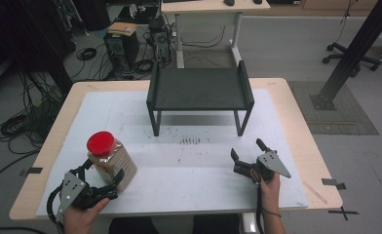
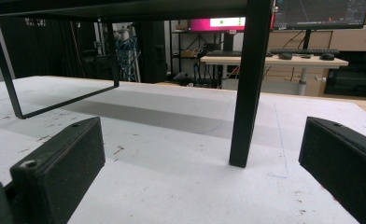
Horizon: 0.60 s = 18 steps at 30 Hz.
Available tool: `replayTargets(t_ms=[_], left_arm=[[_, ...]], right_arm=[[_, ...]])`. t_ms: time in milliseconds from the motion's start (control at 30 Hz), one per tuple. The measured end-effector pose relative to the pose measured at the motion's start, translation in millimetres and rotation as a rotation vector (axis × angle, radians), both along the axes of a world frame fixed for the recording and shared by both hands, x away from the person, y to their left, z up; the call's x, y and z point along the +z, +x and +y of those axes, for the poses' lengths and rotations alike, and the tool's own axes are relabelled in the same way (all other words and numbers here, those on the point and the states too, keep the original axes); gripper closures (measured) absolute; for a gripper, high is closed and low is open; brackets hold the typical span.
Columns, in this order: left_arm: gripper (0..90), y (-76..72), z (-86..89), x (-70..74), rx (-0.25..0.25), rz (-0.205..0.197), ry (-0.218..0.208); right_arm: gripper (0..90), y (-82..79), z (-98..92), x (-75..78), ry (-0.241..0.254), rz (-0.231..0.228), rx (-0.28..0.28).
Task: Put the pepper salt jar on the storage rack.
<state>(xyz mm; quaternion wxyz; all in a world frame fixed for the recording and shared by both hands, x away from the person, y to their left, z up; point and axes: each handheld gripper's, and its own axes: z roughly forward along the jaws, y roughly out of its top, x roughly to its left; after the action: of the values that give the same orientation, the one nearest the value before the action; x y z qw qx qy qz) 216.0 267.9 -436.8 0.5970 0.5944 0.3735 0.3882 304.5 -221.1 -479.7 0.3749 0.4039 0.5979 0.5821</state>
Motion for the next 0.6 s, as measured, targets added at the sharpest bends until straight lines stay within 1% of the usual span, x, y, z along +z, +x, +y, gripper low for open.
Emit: replayTargets(t_ms=[100,200,267,433,467,600], left_arm=[[0.2,4.9,-1.6,1.6,-0.001,-0.007,-0.008],[0.2,5.8,-1.9,1.9,0.000,-0.008,-0.009],[0.2,9.4,-3.4,1.3,-0.001,-0.006,-0.016],[0.2,12.1,-4.9,0.9,-0.003,-0.006,-0.015],[0.2,15.7,-6.1,1.0,-0.002,-0.007,-0.018],[0.2,16.3,-6.2,1.1,-0.001,-0.008,-0.018]], right_arm=[[0.3,0.1,0.0,0.0,0.000,0.001,0.001],[0.3,0.0,0.0,0.0,0.000,0.000,0.001],[0.3,0.1,0.0,0.0,0.001,0.002,0.001],[0.3,0.1,0.0,0.0,0.001,0.002,0.002],[0.3,0.2,0.0,0.0,0.000,0.003,0.003],[0.3,0.2,-0.1,0.0,0.001,0.003,0.004]])
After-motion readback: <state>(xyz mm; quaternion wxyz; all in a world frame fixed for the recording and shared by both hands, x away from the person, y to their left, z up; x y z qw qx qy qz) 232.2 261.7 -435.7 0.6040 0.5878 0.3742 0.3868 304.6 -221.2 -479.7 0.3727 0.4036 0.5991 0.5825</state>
